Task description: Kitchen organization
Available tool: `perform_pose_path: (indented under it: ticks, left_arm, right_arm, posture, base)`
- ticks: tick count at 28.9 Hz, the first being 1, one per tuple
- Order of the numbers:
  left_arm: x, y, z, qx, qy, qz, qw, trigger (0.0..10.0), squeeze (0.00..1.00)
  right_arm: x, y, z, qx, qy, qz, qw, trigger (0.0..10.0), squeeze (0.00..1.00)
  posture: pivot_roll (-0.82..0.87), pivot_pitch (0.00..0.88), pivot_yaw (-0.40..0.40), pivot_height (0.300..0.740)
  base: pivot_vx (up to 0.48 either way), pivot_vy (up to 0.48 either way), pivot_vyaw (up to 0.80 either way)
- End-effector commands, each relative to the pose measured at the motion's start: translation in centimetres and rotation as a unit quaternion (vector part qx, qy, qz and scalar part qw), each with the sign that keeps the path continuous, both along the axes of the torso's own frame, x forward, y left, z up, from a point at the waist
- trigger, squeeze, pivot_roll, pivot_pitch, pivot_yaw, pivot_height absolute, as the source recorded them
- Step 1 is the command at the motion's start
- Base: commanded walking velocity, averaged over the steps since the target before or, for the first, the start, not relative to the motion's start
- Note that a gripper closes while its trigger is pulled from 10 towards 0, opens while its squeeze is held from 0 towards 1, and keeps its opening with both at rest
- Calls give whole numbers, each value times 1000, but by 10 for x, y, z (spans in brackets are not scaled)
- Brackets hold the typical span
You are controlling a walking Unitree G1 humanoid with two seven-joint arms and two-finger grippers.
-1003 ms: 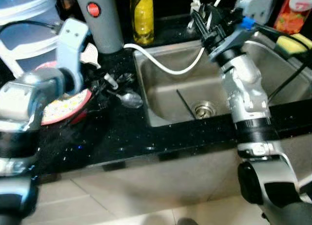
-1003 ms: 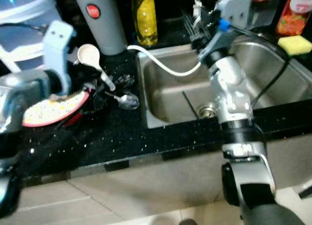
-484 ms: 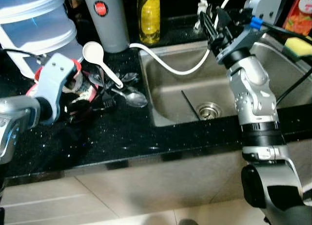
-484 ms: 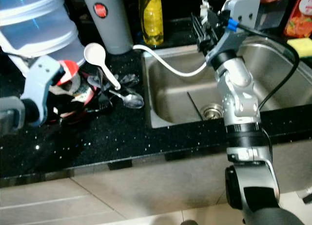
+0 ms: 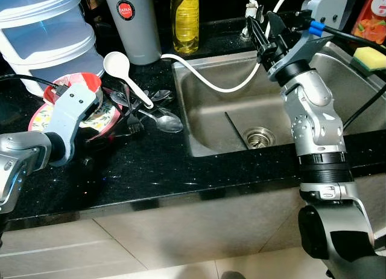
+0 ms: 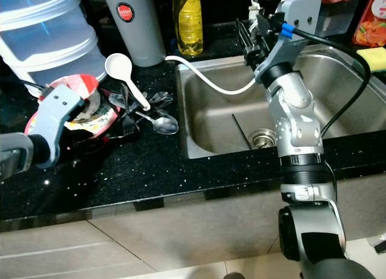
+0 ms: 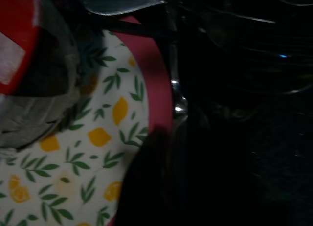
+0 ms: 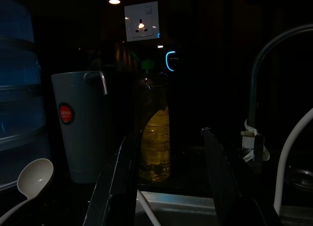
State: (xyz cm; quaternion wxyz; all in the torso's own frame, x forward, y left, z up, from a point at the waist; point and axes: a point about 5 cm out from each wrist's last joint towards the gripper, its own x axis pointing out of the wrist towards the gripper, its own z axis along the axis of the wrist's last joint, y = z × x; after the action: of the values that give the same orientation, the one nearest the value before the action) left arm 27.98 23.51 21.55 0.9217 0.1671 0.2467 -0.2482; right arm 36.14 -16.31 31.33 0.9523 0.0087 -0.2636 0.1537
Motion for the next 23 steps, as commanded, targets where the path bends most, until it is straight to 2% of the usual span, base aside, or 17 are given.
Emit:
perform_pose_path:
  ticks: [1,8,14,15,16,17,19,23]
  left_arm:
    - [-1,7,-6,28,14,8,999,0,0]
    - [3,11,-3,36,-4,21,999,0,0]
    - [7,9,12,34,-33,16,999,0,0]
    - [10,10,21,27,-48,26,998,10000,0]
    - [13,11,30,14,-63,38,997,10000,0]
    - [13,11,30,14,-63,38,997,10000,0]
    - [16,14,46,-22,-96,59,993,10000,0]
    - [17,13,47,-35,-102,63,992,10000,0]
  right_arm:
    - [-2,4,-2,-5,3,4,1000,10000,0]
    - [-2,4,-2,-3,4,3,1000,10000,0]
    - [-3,4,-2,-2,3,4,1000,10000,0]
    - [-3,4,-2,-3,2,5,1000,10000,0]
    - [-2,5,-1,-3,2,6,1000,10000,0]
    - [-2,5,-1,-3,2,6,1000,10000,0]
    - [-2,8,-1,-5,2,12,1000,10000,0]
    - [-1,10,-2,-7,3,14,1000,10000,0]
  posture:
    - [35,35,84,740]
    - [33,34,86,740]
    - [30,26,84,740]
    - [32,23,83,740]
    - [32,23,83,740]
    - [32,23,83,740]
    - [36,20,77,740]
    - [39,15,73,740]
  base:
    - [0,0,0]
    - [0,0,0]
    - [0,0,0]
    - [0,0,0]
    - [0,0,0]
    - [0,0,0]
    - [0,0,0]
    - [0,0,0]
